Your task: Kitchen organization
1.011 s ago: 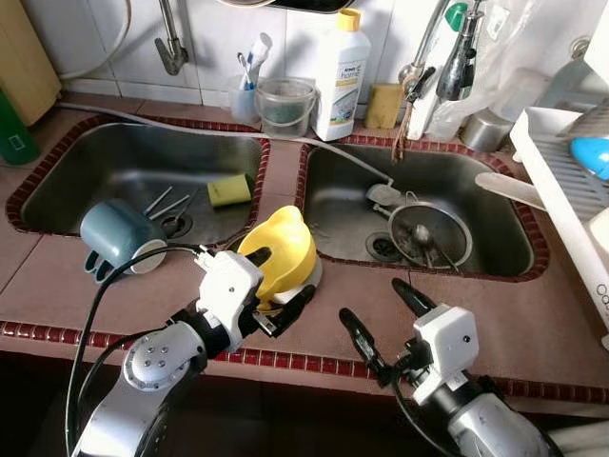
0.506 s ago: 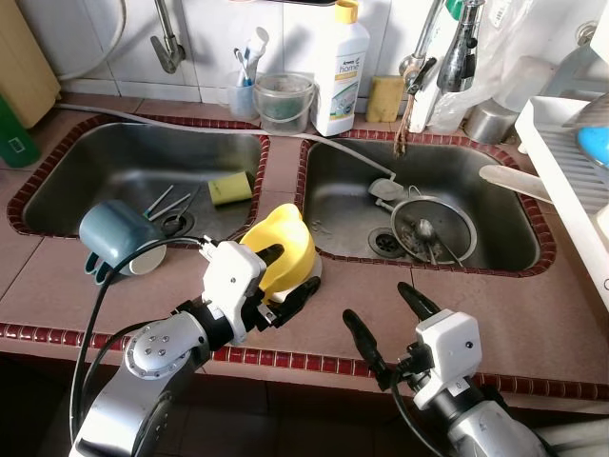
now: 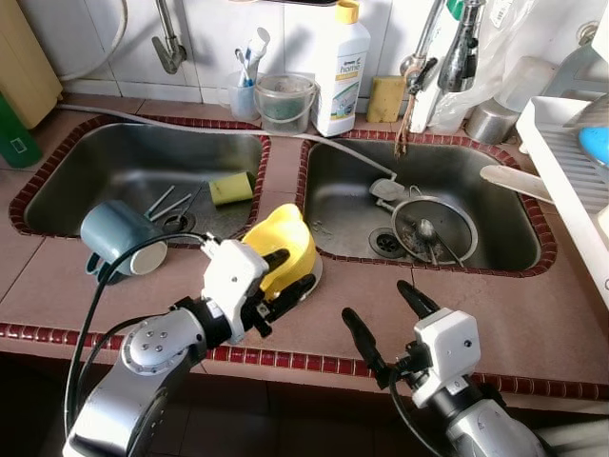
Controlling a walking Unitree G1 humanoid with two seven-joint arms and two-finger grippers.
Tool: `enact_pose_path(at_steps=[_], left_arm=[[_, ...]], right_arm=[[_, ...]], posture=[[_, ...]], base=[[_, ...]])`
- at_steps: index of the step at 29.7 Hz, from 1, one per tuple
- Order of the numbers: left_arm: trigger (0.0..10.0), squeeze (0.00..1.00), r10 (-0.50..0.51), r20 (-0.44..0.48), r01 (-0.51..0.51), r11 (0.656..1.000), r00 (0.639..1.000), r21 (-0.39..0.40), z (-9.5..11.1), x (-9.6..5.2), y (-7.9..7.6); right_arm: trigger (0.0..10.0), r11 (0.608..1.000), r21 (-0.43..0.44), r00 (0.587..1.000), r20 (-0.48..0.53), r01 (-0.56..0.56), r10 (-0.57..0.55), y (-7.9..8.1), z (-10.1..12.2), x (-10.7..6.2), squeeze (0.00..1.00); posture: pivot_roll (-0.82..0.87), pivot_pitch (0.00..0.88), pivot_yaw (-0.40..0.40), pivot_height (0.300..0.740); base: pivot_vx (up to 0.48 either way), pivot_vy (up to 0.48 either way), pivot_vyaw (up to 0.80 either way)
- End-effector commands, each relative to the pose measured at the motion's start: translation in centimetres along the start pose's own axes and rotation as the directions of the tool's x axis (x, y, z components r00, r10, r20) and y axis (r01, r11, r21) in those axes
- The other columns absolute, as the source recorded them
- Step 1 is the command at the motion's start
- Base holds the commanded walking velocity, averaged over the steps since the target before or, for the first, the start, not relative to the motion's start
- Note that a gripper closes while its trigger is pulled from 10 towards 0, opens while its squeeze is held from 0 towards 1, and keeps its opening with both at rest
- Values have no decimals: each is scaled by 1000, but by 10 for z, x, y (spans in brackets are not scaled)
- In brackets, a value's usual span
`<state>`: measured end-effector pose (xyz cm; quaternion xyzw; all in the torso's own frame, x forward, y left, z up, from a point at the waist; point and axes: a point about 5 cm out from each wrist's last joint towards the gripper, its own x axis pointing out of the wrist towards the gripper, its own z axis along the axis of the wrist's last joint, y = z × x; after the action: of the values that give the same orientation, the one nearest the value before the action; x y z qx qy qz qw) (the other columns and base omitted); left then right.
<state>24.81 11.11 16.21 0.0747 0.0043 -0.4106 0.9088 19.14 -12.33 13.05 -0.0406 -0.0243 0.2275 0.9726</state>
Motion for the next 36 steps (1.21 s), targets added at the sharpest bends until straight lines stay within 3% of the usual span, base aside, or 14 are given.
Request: enact_pose_path(at_steps=[1,26,36], left_arm=[[0,0,-22,-6,22,1000,1000,19,3,0,-3],[0,0,-74,-39,74,997,997,15,2,-2,-8],[0,0,-34,-10,34,999,999,-9,9,-1,-1]], right_arm=[[10000,1000,-7,1000,10,8,-8,1,2,-2,0],[10000,999,4,999,11,40,-40,4,2,-4,0],[10000,999,5,999,14,44,-44,2,2,-3,0]], posture=[[-163,132,23,740],[-171,148,57,740],[-164,150,49,740]], base=[[0,0,0],[0,0,0],[0,0,0]])
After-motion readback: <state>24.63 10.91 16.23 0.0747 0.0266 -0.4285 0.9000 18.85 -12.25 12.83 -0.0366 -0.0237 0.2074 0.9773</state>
